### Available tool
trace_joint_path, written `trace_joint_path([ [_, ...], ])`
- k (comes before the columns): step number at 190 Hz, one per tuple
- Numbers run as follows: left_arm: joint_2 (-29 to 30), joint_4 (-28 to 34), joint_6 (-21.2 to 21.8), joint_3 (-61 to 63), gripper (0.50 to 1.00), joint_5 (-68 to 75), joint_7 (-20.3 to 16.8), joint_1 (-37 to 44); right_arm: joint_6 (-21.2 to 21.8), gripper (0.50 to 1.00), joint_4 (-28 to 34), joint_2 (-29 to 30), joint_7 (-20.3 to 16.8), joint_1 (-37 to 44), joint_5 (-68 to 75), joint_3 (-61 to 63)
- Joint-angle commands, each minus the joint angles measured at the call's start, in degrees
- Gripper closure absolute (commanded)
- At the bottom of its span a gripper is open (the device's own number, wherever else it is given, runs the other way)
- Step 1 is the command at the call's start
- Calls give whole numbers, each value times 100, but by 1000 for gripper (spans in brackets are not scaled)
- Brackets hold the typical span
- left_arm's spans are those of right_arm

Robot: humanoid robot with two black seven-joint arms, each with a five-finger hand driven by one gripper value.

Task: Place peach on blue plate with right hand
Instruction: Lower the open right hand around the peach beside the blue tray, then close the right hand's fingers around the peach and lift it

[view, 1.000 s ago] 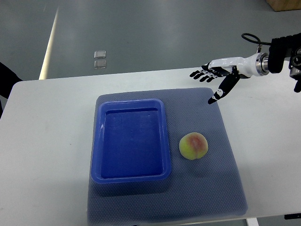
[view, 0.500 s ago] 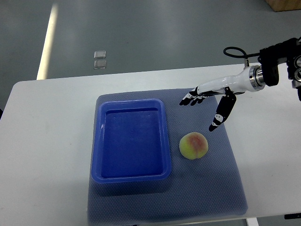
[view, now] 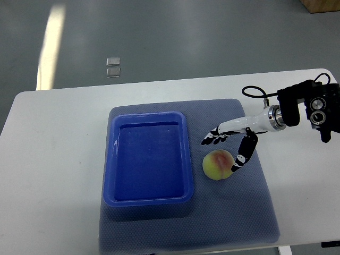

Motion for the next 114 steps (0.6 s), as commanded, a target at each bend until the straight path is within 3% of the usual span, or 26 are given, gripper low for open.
trace_joint_path([
  [1,0,11,2,1,500,1,0,0,-230,570,-41,49,49,-104,-83,6],
  [94,0,20,2,1,500,1,0,0,-485,574,-50,137,339,-526,-382,76],
  [114,0,11,2,1,500,1,0,0,-669,611,-50,181,392,-702,-523,76],
])
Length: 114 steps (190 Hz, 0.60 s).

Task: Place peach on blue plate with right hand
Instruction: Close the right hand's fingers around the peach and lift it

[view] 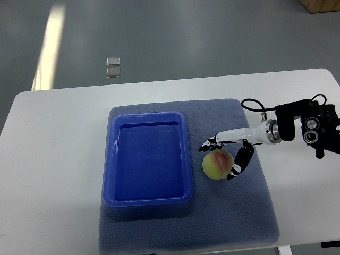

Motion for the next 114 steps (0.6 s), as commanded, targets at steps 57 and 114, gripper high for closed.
trace_joint_path([
  [57,0,-44,-1,9,500,5,0,-1,-393,905,-43,98,206,-333,-462,8],
  [114,0,-53,-1,9,500,5,0,-1,732,920,159,-684,312,800,284,641],
])
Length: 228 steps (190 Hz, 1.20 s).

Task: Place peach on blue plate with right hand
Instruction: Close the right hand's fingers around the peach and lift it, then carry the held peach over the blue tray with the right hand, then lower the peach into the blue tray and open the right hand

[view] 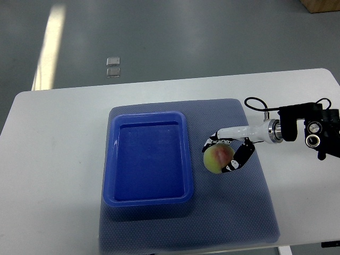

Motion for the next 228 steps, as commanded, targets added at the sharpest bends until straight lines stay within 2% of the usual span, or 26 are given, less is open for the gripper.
trace_joint_path([
  [1,0,-8,0,-1,500,5,-1,-1,770,916,101,-466,10,740,587,377],
  [13,0,-8,0,-1,500,5,-1,-1,868,916,101,-519,10,811,675,430],
  [14,0,-17,0,-1,500,5,-1,-1,905,908,101,-763,-7,1185,1128,613],
  [25,0,-8,0,-1,500,5,-1,-1,905,901,101,-984,-34,1610,1501,694],
  [34,0,-8,0,-1,500,5,-1,-1,905,901,101,-985,-34,1611,1502,694],
  [35,0,-8,0,-1,500,5,-1,-1,905,901,101,-1133,-51,1898,1615,703],
  [44,0,-8,0,-1,500,5,-1,-1,905,895,101,-1231,-52,2085,1642,703],
  [84,0,-17,0,-1,500,5,-1,-1,905,881,101,-1222,-52,2218,1695,703],
  [107,0,-17,0,-1,500,5,-1,-1,905,873,66,-958,-52,2209,1756,694],
  [108,0,-17,-9,-1,500,5,-1,-1,905,867,13,-697,-52,2209,1748,659],
  [144,0,-17,-9,-1,500,5,-1,-1,905,859,-593,552,-69,2165,1616,360],
  [154,0,-17,-9,-1,500,5,-1,-1,905,859,-594,553,-69,2165,1616,360],
  [155,0,-8,-9,-1,500,-3,-1,-1,905,855,-829,936,-78,2156,1607,203],
  [157,0,-8,0,-1,500,-3,-1,-1,886,854,-874,1027,-78,2147,1607,176],
  [191,0,27,0,-10,500,-3,-1,-1,587,828,-1815,2337,-87,1989,1361,-62],
  [200,0,27,0,-10,500,-3,-1,-1,586,828,-1815,2337,-87,1989,1361,-62],
  [201,0,36,0,-10,500,-12,-1,8,534,824,-2085,2703,-87,1893,1230,-79],
  [228,0,45,0,-10,500,-12,-1,8,314,801,-2773,3567,-78,1594,737,-264],
])
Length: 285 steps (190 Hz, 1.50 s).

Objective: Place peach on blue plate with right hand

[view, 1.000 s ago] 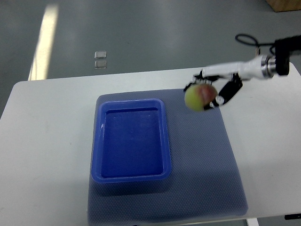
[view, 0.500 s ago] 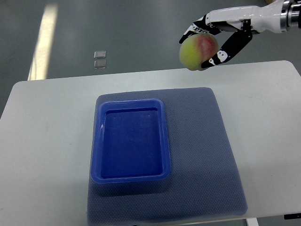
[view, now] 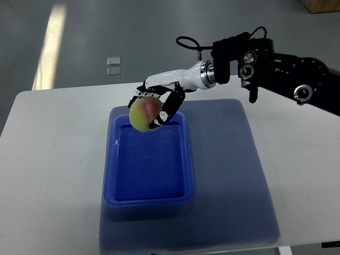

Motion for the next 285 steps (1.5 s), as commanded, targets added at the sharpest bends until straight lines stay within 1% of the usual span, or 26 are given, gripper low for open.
trace_joint_path([
  [1,0,6,2,1,500,-1,0,3,-174,801,-493,629,9,-208,-342,-134],
  [20,0,6,2,1,500,-1,0,3,-218,777,-739,962,9,-436,-544,-178],
  [30,0,6,2,1,500,-1,0,3,-218,777,-739,963,9,-437,-544,-178],
  [31,0,6,2,1,500,-1,0,3,-226,763,-843,971,9,-550,-596,-178],
  [33,0,6,2,1,500,-1,0,3,-227,758,-862,971,9,-577,-605,-178],
  [47,0,6,-7,1,500,-1,0,3,-227,752,-1002,971,9,-691,-693,-178],
  [76,0,6,2,1,500,-1,0,3,-227,734,-1038,971,9,-735,-755,-178],
  [77,0,6,2,1,500,-1,0,3,-227,685,-1081,971,9,-753,-755,-178],
  [82,0,6,2,1,500,-1,0,3,-227,673,-1108,971,9,-771,-755,-178],
  [86,0,-3,2,9,500,-1,0,3,-227,634,-1169,971,9,-788,-764,-178],
  [88,0,-3,2,9,500,-1,0,3,-227,634,-1169,971,9,-788,-764,-178],
  [91,0,6,2,9,500,-1,0,3,-227,603,-1222,971,9,-788,-764,-169],
  [109,0,6,-7,9,500,-1,0,3,-218,591,-1292,971,9,-815,-764,-160],
  [116,0,6,2,9,500,-1,0,3,-200,574,-1292,971,9,-815,-764,-151],
  [150,0,6,-7,9,500,-1,0,3,-147,570,-1266,971,9,-744,-728,-64],
  [163,0,6,2,9,500,-1,0,3,-139,570,-1152,910,9,-428,-641,191],
  [179,0,6,2,9,500,-1,0,3,-121,570,-1117,796,9,-375,-632,376],
  [180,0,6,-7,9,500,-1,0,3,-86,570,-1065,630,9,-349,-580,689],
  [206,0,-3,2,9,500,-1,0,3,-60,570,-1046,172,17,-393,-272,1720],
  [224,0,-3,2,9,500,-1,0,3,-60,570,-1046,57,61,-489,-60,2055],
  [225,0,-3,2,1,500,-1,0,3,-60,570,-1038,-38,79,-750,383,2551],
  [252,0,-21,2,9,500,-1,0,3,-174,570,-1038,31,79,-1631,2118,4066],
  [264,0,-29,2,1,500,8,0,3,-244,570,-1064,83,79,-2036,2839,4532],
  [274,0,-29,2,1,500,8,0,3,-244,570,-1064,84,79,-2036,2840,4533],
  [275,0,-29,2,1,500,-1,0,3,-331,570,-1142,127,79,-2315,3405,4794],
  [285,0,-29,2,1,500,8,0,3,-464,570,-1239,215,131,-2581,3911,4972],
])
